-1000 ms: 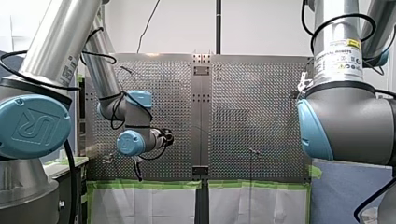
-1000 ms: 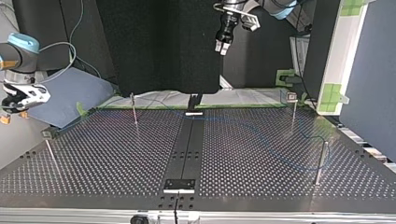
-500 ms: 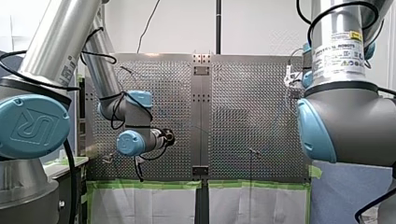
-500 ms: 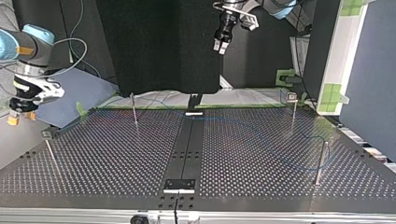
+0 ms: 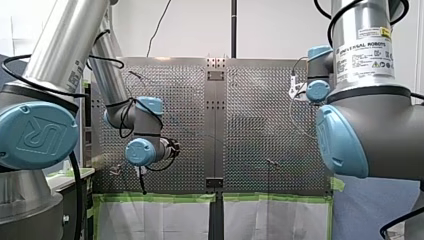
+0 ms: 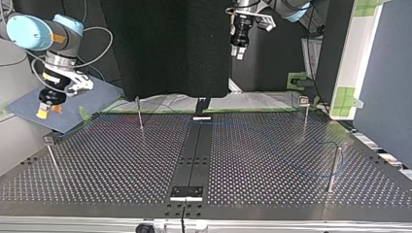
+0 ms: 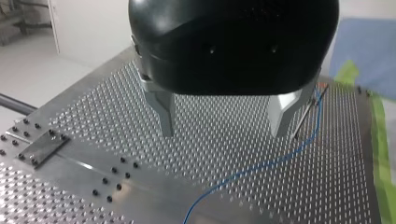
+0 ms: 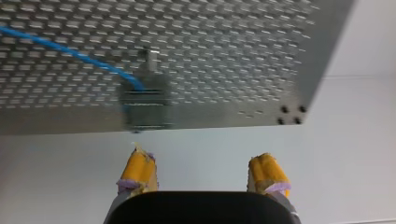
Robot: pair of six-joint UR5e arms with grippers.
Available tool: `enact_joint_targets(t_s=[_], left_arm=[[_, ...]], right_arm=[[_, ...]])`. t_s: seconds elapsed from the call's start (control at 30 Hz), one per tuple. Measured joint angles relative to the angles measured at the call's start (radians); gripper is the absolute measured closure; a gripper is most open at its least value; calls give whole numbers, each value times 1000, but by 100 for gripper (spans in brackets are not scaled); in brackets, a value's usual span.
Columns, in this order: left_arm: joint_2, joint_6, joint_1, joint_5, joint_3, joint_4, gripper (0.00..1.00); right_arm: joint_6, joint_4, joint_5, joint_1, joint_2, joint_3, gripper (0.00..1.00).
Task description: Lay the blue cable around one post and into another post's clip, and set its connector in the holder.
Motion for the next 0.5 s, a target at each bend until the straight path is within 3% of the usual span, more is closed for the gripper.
enact_joint_targets(t_s=[0.27,0.37,0.5], left_arm=[[0,53,14,-69,5,-6,0],[0,62,18,-93,8,-3,0],[0,65,25,-127,10,1,0]], right_arm=[[-12,-4,58,62,61,62,0],[-29,-3,56,85,84,85,0],[-40,-1,31,117,115,117,0]])
